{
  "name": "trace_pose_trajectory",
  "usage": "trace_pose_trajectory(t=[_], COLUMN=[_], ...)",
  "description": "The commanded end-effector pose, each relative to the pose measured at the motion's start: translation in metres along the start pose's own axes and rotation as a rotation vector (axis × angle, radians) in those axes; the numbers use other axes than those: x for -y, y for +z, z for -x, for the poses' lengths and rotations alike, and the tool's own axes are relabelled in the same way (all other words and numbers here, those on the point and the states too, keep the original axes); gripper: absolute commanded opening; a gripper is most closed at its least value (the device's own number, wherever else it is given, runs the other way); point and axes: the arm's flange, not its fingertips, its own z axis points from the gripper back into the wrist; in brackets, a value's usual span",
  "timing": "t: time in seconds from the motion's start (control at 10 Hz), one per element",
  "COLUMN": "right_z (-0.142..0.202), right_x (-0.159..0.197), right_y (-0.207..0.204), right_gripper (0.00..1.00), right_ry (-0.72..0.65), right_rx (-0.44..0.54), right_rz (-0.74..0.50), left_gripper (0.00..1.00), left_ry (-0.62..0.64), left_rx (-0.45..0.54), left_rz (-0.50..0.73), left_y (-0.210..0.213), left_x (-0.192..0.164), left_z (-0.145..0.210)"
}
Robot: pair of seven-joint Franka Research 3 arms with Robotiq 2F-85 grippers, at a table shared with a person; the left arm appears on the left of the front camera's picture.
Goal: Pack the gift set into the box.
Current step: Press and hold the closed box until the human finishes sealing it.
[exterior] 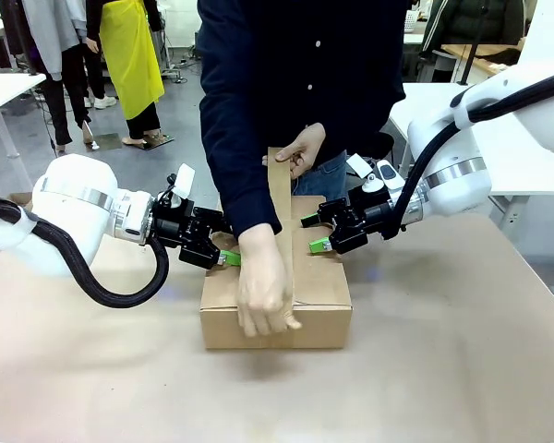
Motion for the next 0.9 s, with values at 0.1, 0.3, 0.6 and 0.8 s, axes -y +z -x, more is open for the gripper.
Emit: trace_pose_trajectory(t=[0.1, 0.3, 0.6, 0.8], right_z=[0.0039, 0.0039, 0.0039, 0.0039], right_x=[-0.0015, -0.0015, -0.0015, -0.0015], right_y=[-0.0016, -0.0016, -0.0016, -0.0016], right_gripper=[1.00, 1.00, 1.00, 1.00], right_ry=[-0.015, -0.015, -0.015, -0.015], right_rx=[0.002, 0.002, 0.002, 0.002], right_rz=[0.016, 0.016, 0.016, 0.016], left_gripper=[1.00, 1.00, 1.00, 1.00], left_ry=[0.002, 0.002, 0.002, 0.002], left_rx=[-0.006, -0.006, -0.006, -0.006], left_rz=[-0.001, -0.001, -0.001, -0.001], left_y=[0.0004, 0.0004, 0.0004, 0.0004], left_x=[0.0021, 0.0021, 0.0021, 0.0021], left_z=[0.0016, 0.0016, 0.0016, 0.0016])
